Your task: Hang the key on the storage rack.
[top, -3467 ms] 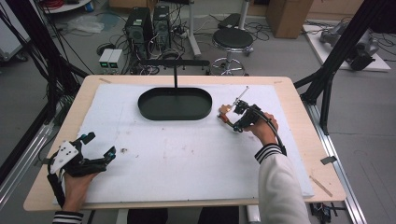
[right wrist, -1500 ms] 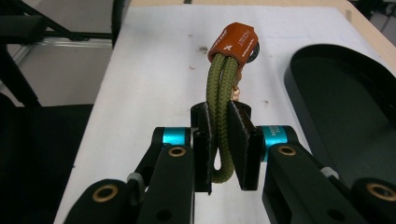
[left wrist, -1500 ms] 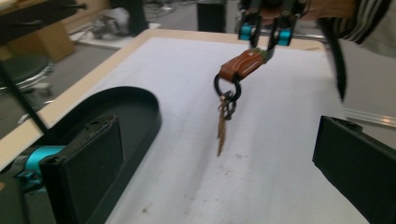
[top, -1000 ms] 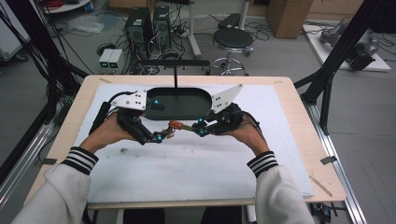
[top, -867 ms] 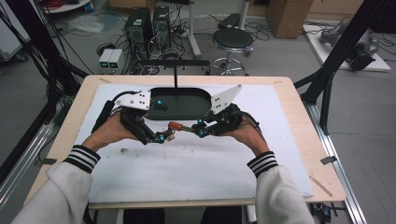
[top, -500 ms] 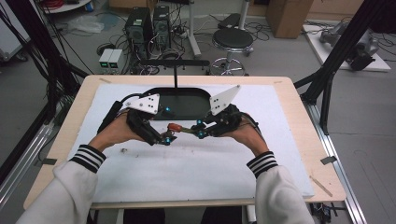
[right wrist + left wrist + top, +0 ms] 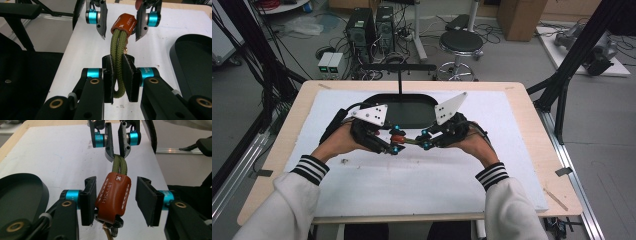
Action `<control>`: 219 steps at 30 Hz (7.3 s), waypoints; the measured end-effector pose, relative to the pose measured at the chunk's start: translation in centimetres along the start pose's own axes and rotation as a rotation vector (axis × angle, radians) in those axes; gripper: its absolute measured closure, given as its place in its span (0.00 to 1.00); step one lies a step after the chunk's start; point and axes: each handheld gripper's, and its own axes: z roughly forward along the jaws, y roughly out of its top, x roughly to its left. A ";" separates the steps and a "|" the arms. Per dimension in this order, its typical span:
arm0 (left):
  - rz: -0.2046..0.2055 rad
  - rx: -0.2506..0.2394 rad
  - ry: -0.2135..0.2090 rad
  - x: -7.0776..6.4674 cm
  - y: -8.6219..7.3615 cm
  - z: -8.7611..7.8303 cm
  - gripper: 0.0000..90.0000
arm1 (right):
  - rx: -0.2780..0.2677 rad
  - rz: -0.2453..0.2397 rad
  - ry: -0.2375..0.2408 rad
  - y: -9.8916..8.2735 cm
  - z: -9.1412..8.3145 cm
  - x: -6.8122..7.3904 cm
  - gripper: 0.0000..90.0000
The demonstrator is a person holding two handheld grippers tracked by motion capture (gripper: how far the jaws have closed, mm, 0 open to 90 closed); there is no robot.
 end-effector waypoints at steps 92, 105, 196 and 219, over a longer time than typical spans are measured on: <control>-0.363 -0.196 0.887 6.7 -4.0 -8.7 0.81 | -0.523 0.353 -0.926 -19.1 -5.2 11.5 0.00; -0.396 -0.179 0.912 8.0 -5.1 -8.0 0.81 | -0.547 0.351 -0.933 -19.8 -4.9 11.6 0.00; -0.311 -0.396 0.656 -1.8 -13.4 -8.6 0.02 | -0.568 0.339 -0.945 -20.0 -4.9 11.7 0.00; -0.280 -0.505 0.783 -10.6 -20.7 -8.3 0.02 | -0.554 0.336 -0.949 -19.9 -4.8 11.8 0.00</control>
